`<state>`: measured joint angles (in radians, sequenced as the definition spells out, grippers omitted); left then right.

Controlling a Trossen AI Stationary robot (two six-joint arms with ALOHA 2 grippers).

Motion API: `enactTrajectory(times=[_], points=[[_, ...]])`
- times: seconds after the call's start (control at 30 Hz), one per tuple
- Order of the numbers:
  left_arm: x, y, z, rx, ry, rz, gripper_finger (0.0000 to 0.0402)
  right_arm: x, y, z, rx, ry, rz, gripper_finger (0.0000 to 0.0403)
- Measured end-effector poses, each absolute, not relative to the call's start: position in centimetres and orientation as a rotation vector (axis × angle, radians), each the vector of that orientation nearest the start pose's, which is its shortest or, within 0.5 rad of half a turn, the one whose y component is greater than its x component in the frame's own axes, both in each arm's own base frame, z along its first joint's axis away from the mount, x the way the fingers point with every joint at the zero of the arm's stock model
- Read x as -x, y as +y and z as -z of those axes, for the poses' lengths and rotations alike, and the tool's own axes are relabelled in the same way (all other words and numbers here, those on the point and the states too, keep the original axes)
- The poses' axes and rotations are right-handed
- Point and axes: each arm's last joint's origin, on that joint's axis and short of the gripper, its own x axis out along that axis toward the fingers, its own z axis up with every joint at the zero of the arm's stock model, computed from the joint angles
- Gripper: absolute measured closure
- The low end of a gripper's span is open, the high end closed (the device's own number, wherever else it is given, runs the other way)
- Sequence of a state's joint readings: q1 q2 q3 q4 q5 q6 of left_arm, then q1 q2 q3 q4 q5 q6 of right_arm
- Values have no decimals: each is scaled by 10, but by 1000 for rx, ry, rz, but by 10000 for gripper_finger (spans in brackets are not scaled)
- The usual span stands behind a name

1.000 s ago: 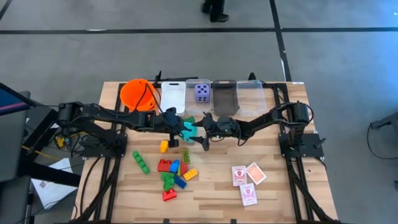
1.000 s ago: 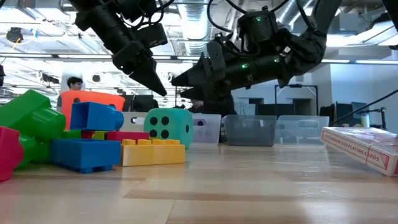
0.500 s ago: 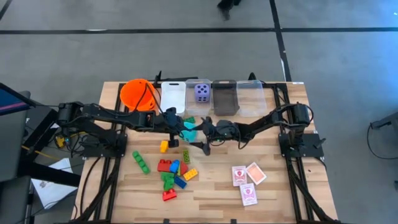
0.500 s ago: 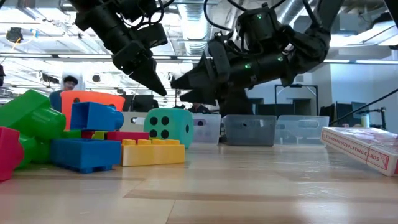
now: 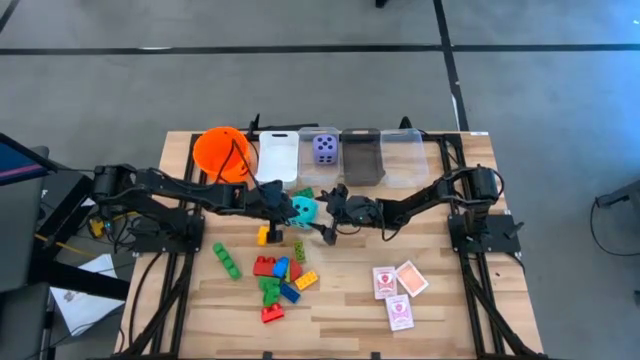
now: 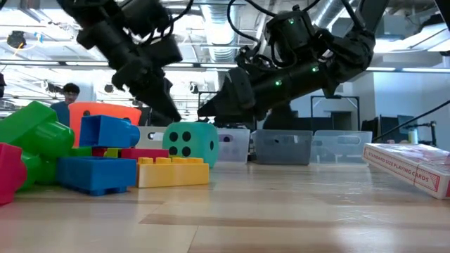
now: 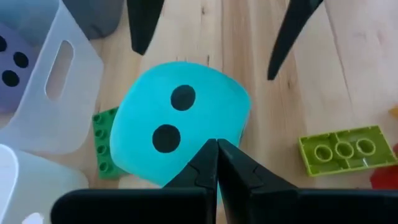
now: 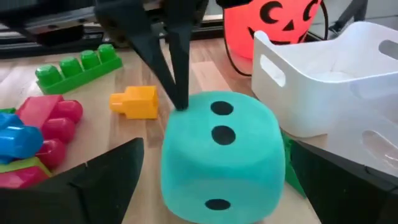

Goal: Pick & Place Toys
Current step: Put the blue dice into the left transparent bin

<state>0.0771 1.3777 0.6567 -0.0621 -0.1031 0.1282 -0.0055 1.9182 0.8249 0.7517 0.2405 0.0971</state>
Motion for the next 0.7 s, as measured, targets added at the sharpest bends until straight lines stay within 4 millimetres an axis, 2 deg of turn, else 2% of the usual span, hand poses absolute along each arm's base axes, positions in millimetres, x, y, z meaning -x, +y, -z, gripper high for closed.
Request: enactTrajectory(times=[0.2, 0.7], points=[[-255, 28, -167, -122, 719, -142, 401, -365, -10, -128, -53, 348, 268, 4], [-258, 28, -170, -129, 647, -159, 399, -364, -15, -125, -62, 374, 279, 3]])
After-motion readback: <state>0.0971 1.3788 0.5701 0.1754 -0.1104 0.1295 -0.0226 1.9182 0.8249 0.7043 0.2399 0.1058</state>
